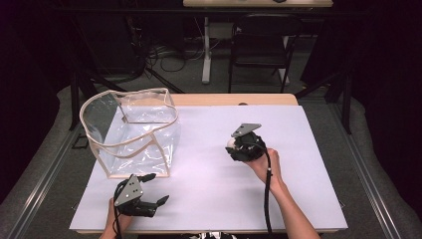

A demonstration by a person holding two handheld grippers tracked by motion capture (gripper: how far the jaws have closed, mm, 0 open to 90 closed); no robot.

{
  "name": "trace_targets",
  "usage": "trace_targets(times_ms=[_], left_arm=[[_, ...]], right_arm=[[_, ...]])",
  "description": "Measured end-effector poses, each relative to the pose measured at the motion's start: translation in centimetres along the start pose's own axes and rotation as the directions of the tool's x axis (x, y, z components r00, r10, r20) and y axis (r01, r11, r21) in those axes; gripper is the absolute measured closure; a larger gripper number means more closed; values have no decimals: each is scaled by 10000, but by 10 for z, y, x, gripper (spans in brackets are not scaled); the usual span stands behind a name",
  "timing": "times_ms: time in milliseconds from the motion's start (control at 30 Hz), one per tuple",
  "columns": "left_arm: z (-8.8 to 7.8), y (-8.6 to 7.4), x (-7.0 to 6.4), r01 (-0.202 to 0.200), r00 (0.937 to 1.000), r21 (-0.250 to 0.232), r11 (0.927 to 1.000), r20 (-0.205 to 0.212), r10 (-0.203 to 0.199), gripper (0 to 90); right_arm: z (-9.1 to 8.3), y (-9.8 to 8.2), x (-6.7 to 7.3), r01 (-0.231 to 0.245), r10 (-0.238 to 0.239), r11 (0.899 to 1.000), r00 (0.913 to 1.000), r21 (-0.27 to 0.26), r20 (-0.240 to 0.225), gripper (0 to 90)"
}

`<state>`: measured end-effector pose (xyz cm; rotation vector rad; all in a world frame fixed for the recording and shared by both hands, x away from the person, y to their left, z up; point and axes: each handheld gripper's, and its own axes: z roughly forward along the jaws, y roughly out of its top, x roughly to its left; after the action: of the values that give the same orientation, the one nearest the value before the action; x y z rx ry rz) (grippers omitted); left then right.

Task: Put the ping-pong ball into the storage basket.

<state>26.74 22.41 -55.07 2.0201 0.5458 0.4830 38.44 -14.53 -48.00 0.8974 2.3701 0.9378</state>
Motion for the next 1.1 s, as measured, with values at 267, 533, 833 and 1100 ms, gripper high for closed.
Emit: trace_targets(times_ms=[267, 533, 833, 1100], left_arm=[[0, 0, 0, -29, 10000, 62, 10000, -2, 29, 162], [0, 0, 0, -30, 10000, 43, 10000, -7, 30, 162], [0, 0, 0, 6, 10000, 32, 10000, -25, -6, 162], [0, 0, 0, 27, 10000, 12, 10000, -10, -27, 162]], right_arm=[[-7, 3, 2, 135, -135, 9998, 9999, -143, 58, 509], [-12, 6, 4, 163, -162, 9995, 9999, -253, 27, 510], [-16, 8, 3, 93, -94, 9995, 10000, -309, -19, 510], [-18, 11, 3, 233, -233, 9994, 9997, -242, 5, 510]])
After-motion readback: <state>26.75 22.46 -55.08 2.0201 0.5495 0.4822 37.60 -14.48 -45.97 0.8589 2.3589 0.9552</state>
